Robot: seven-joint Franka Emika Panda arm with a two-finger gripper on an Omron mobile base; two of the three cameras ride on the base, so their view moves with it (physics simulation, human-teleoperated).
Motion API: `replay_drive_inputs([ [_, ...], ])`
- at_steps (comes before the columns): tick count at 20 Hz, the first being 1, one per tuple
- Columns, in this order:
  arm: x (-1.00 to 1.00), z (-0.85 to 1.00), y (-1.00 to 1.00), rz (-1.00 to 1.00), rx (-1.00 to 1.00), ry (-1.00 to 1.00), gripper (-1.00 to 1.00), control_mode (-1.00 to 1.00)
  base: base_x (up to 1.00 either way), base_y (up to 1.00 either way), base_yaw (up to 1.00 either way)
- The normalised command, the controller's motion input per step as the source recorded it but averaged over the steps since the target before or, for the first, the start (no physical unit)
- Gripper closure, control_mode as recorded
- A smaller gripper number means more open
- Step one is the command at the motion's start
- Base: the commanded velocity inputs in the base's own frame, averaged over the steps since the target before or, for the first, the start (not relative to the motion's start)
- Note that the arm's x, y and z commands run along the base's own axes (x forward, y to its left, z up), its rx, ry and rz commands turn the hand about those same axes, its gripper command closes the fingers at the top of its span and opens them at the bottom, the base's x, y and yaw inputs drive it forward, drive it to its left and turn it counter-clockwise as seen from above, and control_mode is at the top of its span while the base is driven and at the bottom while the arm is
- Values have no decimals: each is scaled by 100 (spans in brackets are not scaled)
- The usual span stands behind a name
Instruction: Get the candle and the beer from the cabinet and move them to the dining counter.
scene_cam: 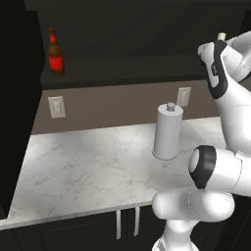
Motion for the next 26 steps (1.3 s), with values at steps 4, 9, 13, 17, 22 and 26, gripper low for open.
replay_drive_inputs([
  [4, -60, 0, 35, 0, 0, -6, 100, -100, 0, 0, 0],
  [9, -61, 0, 36, 0, 0, -8, 100, -100, 0, 0, 0],
  [13, -55, 0, 40, 0, 0, -8, 100, -100, 0, 0, 0],
  [17, -48, 0, 44, 0, 0, -10, 100, -100, 0, 0, 0],
  [22, -42, -2, 42, 0, 0, -8, 100, -100, 0, 0, 0],
  [26, -44, -6, 40, 0, 0, -7, 100, -100, 0, 0, 0],
])
